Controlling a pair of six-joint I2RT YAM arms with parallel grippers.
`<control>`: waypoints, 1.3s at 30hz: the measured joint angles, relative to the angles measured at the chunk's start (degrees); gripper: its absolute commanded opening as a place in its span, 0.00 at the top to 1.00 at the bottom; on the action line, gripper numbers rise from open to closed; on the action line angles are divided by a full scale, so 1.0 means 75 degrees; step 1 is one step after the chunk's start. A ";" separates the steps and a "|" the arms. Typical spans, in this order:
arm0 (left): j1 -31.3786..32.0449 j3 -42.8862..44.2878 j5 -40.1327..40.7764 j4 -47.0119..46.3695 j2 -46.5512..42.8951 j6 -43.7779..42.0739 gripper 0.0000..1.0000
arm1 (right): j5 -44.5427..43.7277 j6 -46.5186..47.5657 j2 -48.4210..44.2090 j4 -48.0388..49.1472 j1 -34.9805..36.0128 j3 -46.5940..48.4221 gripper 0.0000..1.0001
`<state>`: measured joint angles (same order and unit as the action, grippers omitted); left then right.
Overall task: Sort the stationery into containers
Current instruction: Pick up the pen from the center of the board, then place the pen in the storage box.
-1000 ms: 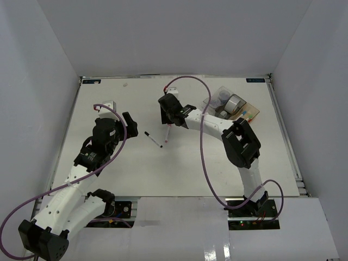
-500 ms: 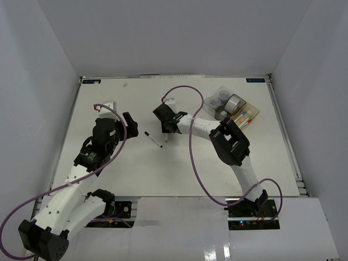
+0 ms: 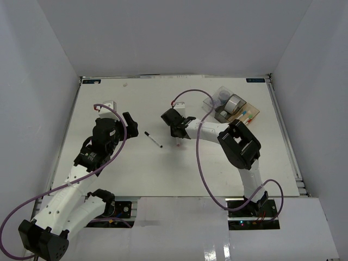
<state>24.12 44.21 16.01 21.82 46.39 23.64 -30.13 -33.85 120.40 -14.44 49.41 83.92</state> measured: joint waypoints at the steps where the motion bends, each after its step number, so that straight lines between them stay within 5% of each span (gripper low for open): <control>1: 0.0000 0.0000 -0.0003 -0.0003 0.0003 0.0000 0.05 | -0.0015 0.0015 -0.0187 -0.0061 -0.0055 -0.0245 0.92; 8: 0.0000 0.0000 -0.0026 0.0000 0.0000 0.0003 0.05 | -0.0111 0.0259 -0.2343 -0.0286 -0.1070 -0.2192 0.92; 17: 0.0000 0.0000 -0.0047 0.0000 0.0000 0.0006 0.05 | 0.0163 0.0624 -0.4733 0.0020 -0.3535 -0.2949 0.91; 24: 0.0000 0.0000 -0.0050 -0.0003 0.0003 0.0015 0.05 | 0.0539 0.0533 -0.4517 0.0122 -0.5088 -0.3025 0.85; 32: 0.0000 0.0000 -0.0050 0.0000 0.0009 0.0026 0.05 | 0.0828 0.0178 -0.3550 0.0122 -0.5659 -0.2544 0.79; 39: 0.0000 0.0000 -0.0052 0.0000 0.0017 0.0023 0.05 | 0.0831 -0.0020 -0.3130 0.0143 -0.5843 -0.2296 0.64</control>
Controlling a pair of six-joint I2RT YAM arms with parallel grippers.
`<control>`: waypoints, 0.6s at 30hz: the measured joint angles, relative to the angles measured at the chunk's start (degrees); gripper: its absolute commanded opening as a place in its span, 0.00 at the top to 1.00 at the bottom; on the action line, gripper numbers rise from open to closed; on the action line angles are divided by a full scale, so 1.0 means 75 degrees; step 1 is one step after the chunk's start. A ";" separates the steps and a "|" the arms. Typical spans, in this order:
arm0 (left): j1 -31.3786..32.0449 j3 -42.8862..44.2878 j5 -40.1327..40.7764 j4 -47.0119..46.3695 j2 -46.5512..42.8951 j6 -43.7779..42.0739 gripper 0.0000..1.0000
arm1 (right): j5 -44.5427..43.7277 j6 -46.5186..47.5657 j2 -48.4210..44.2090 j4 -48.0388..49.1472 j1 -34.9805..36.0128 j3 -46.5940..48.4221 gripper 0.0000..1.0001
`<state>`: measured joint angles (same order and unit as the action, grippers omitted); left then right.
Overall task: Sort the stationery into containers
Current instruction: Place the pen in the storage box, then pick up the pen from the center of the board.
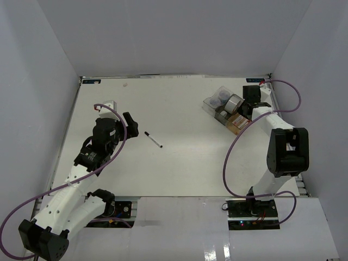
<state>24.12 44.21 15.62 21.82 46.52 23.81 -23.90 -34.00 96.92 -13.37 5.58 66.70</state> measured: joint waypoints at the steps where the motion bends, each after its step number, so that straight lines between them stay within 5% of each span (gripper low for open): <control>1: 0.0000 0.0000 0.0000 0.0000 0.0003 0.0000 0.05 | -0.0009 -0.0023 0.0020 -0.0003 -0.0003 0.0000 0.63; 12: -0.0003 0.0000 0.0000 0.0000 0.0003 0.0003 0.05 | 0.0836 0.0743 -0.0207 0.0385 0.0134 -0.0076 0.51; 18: -0.0003 0.0000 0.0035 -0.0003 -0.0050 0.0000 0.05 | 0.1891 0.2416 -0.0935 0.1195 0.2066 -0.0221 0.49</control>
<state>24.10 44.21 15.88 21.80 46.15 23.81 -9.72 -15.88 89.91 -4.40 21.08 65.04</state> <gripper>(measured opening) 0.942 0.505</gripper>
